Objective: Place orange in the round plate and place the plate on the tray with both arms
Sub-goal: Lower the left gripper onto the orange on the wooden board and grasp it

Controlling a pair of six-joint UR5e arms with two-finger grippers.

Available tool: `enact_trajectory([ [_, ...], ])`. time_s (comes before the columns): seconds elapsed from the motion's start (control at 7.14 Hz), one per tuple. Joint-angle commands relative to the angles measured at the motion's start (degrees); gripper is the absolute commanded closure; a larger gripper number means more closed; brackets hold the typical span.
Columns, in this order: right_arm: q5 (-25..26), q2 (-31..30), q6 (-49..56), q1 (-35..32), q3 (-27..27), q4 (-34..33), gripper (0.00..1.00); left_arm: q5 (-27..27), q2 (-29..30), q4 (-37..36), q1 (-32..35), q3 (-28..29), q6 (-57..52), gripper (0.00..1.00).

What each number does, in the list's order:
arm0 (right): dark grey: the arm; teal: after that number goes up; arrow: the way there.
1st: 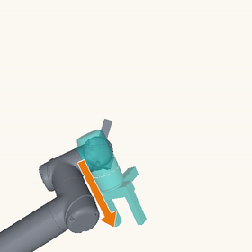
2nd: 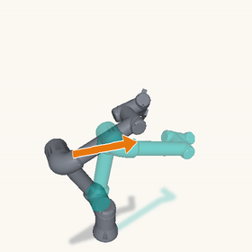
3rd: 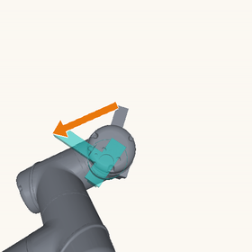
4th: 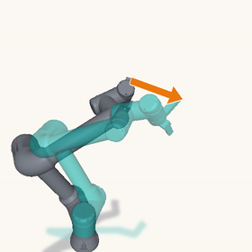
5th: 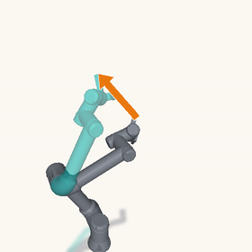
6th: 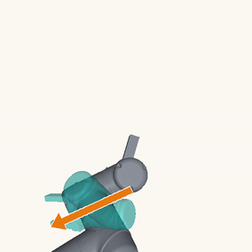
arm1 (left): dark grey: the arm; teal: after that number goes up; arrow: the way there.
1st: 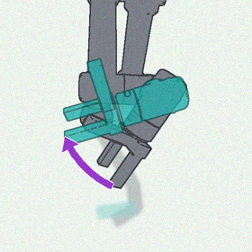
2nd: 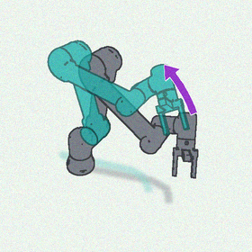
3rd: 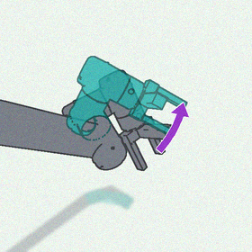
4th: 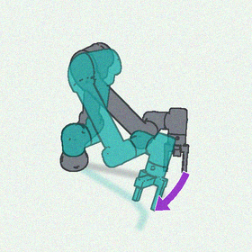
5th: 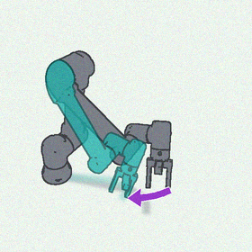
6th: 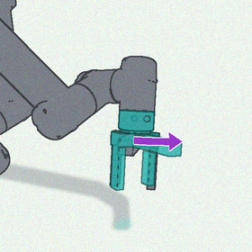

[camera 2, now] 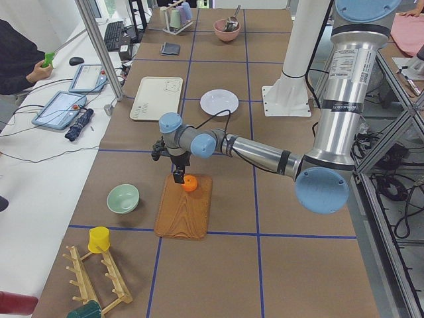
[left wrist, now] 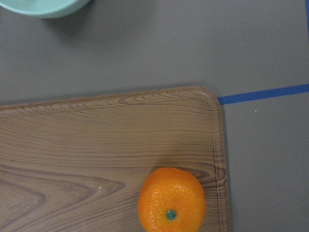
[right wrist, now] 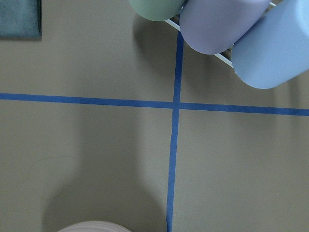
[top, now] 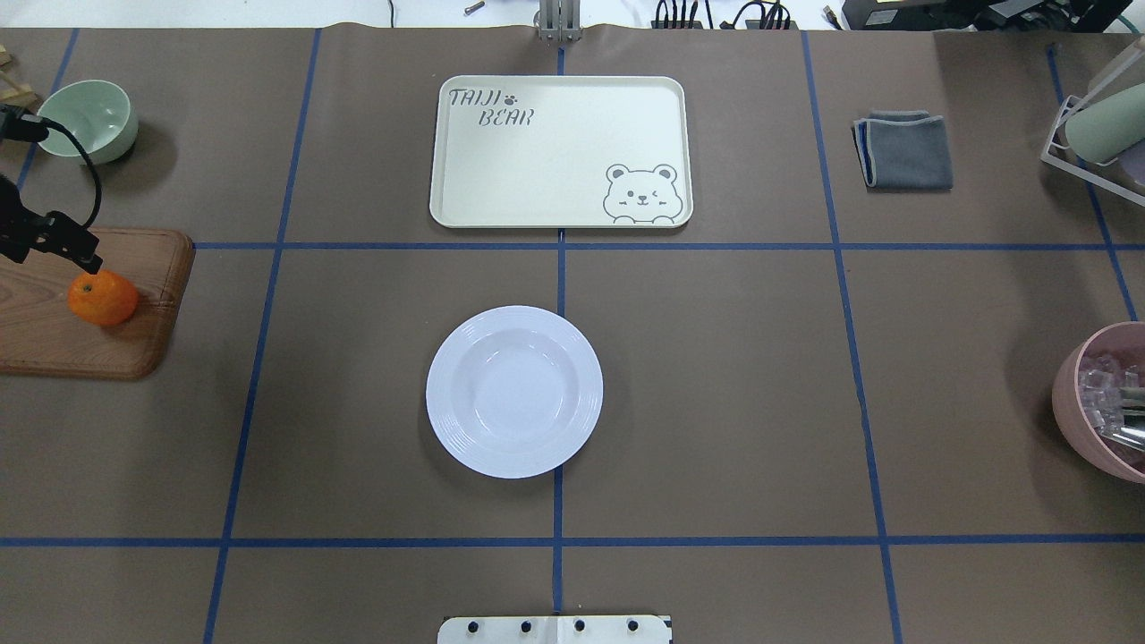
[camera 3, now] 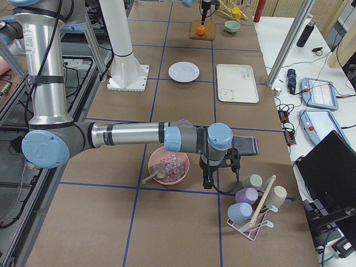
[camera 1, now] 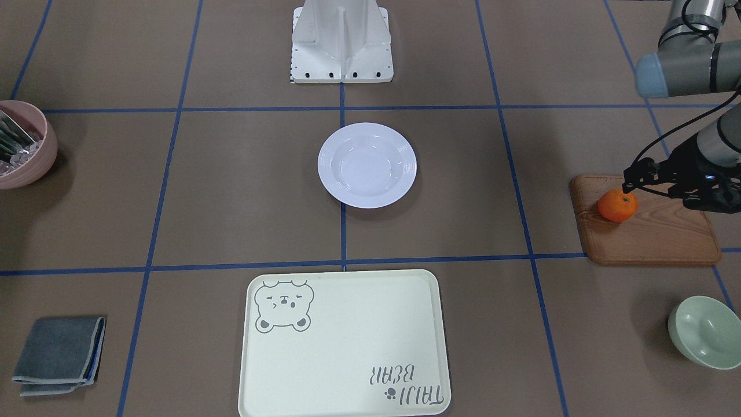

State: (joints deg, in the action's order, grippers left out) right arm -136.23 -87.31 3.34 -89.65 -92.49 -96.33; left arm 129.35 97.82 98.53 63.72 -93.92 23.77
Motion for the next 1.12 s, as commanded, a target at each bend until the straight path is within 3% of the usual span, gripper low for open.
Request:
enact_trajectory([
  [0.0, 0.0, 0.3, 0.09, 0.0, -0.06, 0.0, 0.0, -0.68, 0.26, 4.9, -1.66, 4.17, 0.84, 0.02],
  [0.7, -0.09, 0.3, 0.17, 0.09, -1.29, -0.09, 0.0, -0.77, 0.53, 5.18, -5.27, 5.76, 1.46, 0.03],
  [0.84, 0.26, 0.39, 0.09, 0.09, -1.29, -0.09, 0.0, -0.77, 0.27, 5.18, -5.27, 5.85, 1.28, 0.06],
  [0.98, 0.44, 0.74, 0.09, 0.17, -1.38, -0.18, 0.0, -0.77, 0.09, 5.18, -5.18, 5.76, 1.11, 0.2],
])
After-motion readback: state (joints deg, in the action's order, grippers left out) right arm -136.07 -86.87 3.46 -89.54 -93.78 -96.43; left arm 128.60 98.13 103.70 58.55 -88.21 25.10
